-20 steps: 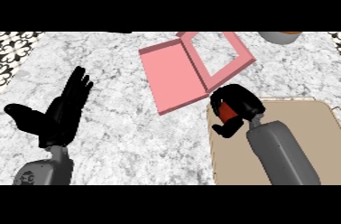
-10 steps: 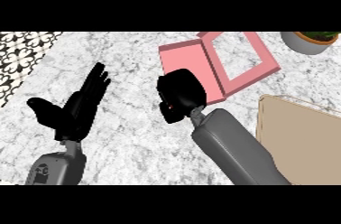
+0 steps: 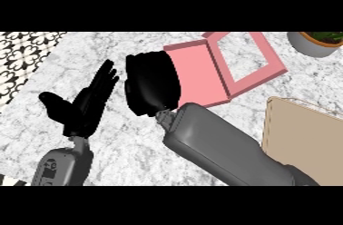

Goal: Pick the bell pepper from the tray and place it in the cardboard box

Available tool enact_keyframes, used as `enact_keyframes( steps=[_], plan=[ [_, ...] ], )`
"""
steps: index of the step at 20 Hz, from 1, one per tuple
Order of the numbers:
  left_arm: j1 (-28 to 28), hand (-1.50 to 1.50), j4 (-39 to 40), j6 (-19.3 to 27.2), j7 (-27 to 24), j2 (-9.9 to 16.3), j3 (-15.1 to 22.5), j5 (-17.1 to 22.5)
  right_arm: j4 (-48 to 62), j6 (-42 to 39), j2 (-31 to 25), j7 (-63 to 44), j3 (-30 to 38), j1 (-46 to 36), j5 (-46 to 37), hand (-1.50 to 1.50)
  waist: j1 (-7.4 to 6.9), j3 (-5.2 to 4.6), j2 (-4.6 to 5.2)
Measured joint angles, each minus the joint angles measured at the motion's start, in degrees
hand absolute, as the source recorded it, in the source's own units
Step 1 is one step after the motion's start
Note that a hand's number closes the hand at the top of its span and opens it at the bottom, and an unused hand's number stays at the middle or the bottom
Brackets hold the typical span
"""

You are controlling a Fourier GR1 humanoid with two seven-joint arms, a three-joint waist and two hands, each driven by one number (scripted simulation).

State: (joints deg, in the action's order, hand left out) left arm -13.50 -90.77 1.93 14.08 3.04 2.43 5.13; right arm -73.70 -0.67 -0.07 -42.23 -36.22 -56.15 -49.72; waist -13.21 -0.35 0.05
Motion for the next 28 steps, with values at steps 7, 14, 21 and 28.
enact_keyframes(
  steps=[7, 14, 21, 28],
  plan=[
    [-0.44, 0.0, 1.34, 0.75, -0.86, -0.16, -0.47, -0.61, 2.22, 8.05, -0.11, -16.56, -1.64, -11.26, -0.01, 1.5, 1.34, -0.12, 0.14],
    [-0.96, 0.0, 1.94, 1.48, -1.24, 0.27, -1.51, -0.93, 8.82, 10.34, -0.53, -21.6, -1.95, -21.08, 3.64, 1.5, 3.11, -0.11, 0.43],
    [-0.84, 0.0, 1.51, 2.08, -1.23, 0.99, -3.16, -0.57, 18.49, 13.54, -0.62, -22.75, -3.48, -26.3, 5.39, 1.5, 5.17, -0.03, 0.67],
    [1.15, 0.0, 0.49, 2.19, -2.21, 1.13, -3.66, -0.48, 29.16, 16.39, -0.51, -21.02, -6.07, -27.87, 6.46, 1.5, 6.51, 0.05, 0.97]
  ],
)
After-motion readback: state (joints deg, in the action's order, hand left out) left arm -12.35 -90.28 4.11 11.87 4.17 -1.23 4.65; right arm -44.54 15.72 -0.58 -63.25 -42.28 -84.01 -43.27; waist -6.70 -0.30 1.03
